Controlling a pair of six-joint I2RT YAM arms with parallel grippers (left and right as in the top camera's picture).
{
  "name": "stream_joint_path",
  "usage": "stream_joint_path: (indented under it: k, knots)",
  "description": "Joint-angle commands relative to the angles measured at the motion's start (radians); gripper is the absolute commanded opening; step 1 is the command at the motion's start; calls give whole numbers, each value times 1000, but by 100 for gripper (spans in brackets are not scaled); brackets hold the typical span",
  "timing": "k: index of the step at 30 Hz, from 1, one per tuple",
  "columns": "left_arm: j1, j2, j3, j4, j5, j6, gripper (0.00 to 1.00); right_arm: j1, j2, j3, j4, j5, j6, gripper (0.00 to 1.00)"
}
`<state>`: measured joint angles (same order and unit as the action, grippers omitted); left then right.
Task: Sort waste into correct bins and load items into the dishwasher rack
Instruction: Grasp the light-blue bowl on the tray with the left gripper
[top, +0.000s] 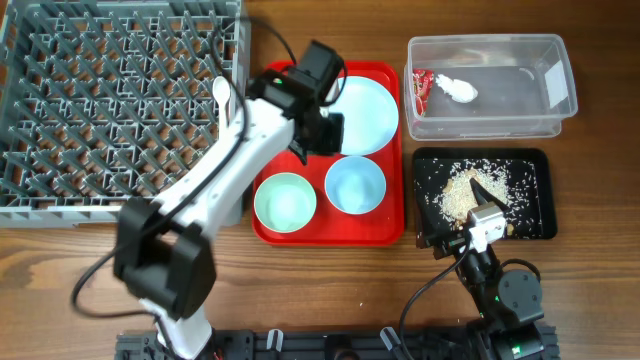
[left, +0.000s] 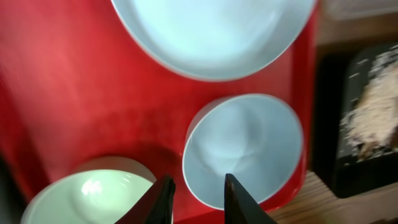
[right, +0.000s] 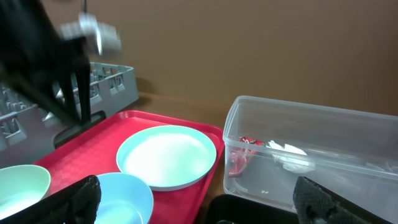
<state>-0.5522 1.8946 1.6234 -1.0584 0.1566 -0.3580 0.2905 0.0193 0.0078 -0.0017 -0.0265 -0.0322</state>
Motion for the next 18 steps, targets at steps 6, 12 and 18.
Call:
stream_joint_path:
  k: [6,12,18]
  knots:
    - [-46,110,-42,0,48,-77,34,-8,-14,-3,5,-19,-14,100]
    - [-52,143,-98,15,-16,-122,43,-8,-14,-3,5,-19,-14,100]
    - [-52,148,-146,100,-19,-121,7,-8,-14,-3,5,-19,-14,100]
